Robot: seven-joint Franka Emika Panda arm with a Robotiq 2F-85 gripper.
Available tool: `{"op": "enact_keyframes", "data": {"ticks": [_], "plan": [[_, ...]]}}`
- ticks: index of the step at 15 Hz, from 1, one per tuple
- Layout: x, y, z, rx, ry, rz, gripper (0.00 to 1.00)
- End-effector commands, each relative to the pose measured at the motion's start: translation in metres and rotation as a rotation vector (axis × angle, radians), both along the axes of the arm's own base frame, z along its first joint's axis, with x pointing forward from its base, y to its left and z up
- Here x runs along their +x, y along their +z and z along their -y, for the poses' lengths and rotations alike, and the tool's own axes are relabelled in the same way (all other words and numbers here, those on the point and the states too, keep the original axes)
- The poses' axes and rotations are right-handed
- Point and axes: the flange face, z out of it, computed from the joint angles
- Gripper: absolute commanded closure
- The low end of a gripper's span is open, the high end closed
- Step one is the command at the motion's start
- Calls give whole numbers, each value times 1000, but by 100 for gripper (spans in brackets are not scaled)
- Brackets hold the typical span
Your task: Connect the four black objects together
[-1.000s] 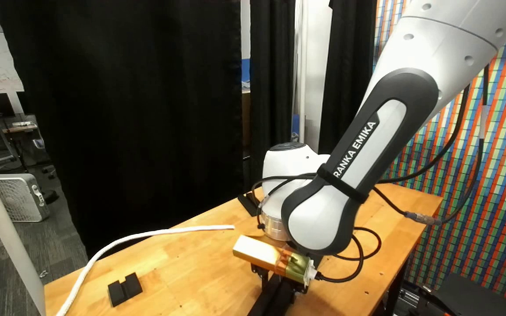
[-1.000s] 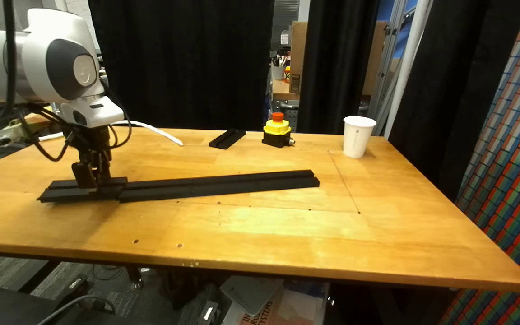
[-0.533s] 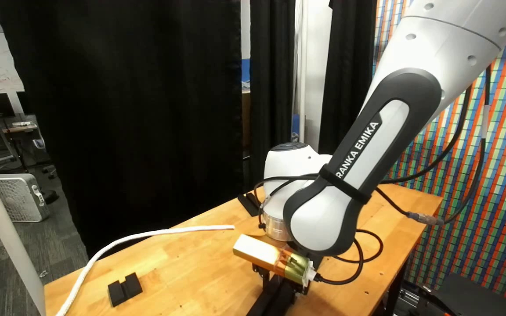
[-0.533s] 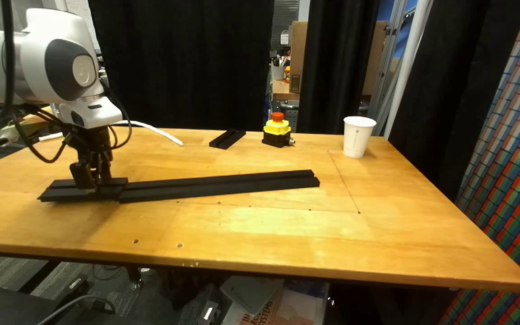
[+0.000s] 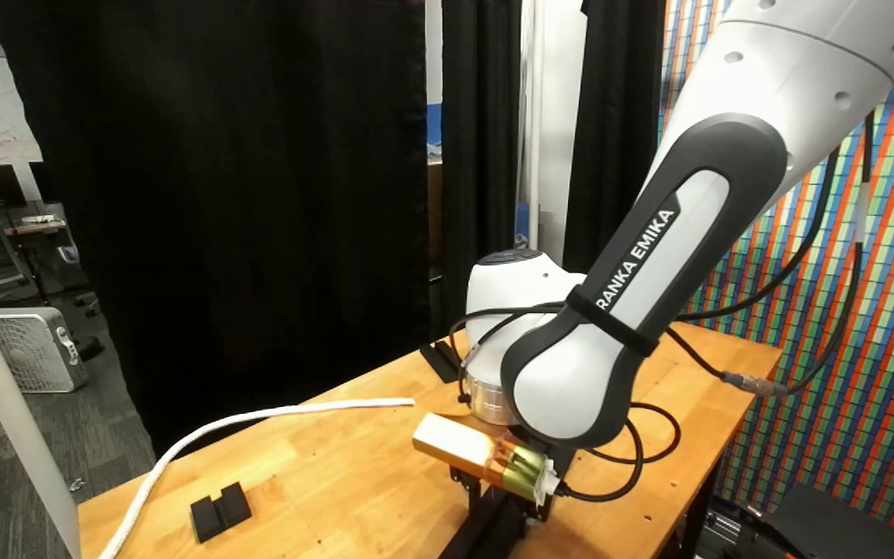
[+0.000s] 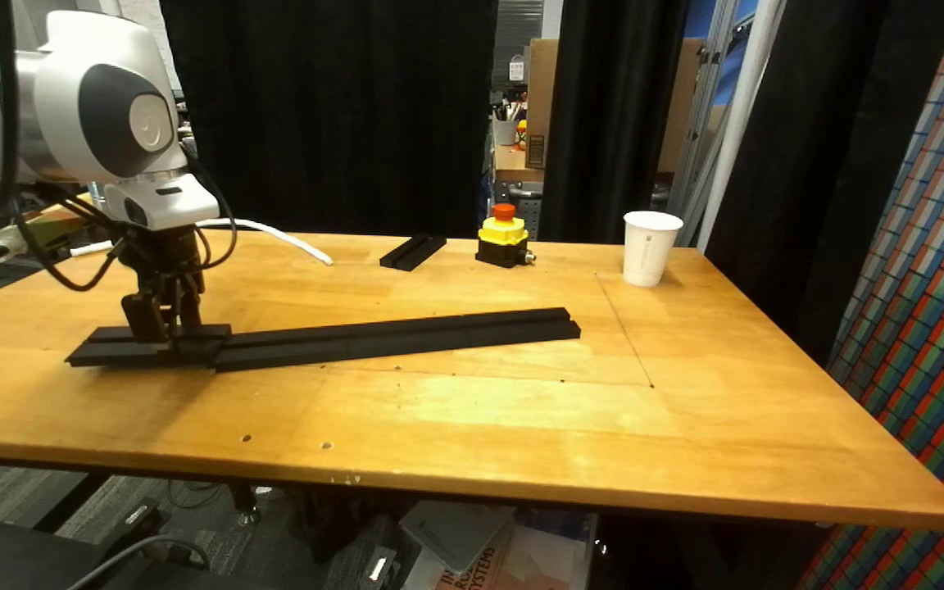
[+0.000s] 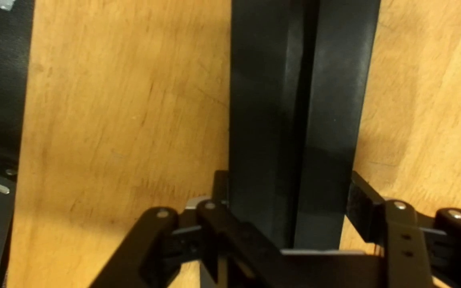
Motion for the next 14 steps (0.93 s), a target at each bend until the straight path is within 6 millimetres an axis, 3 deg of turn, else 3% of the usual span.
{"op": "enact_keyframes", "data": {"ticks": [1,14], "plan": [[3,16,0,-4,24,26,55],[-5,15,1,39,0,-18,55]]}}
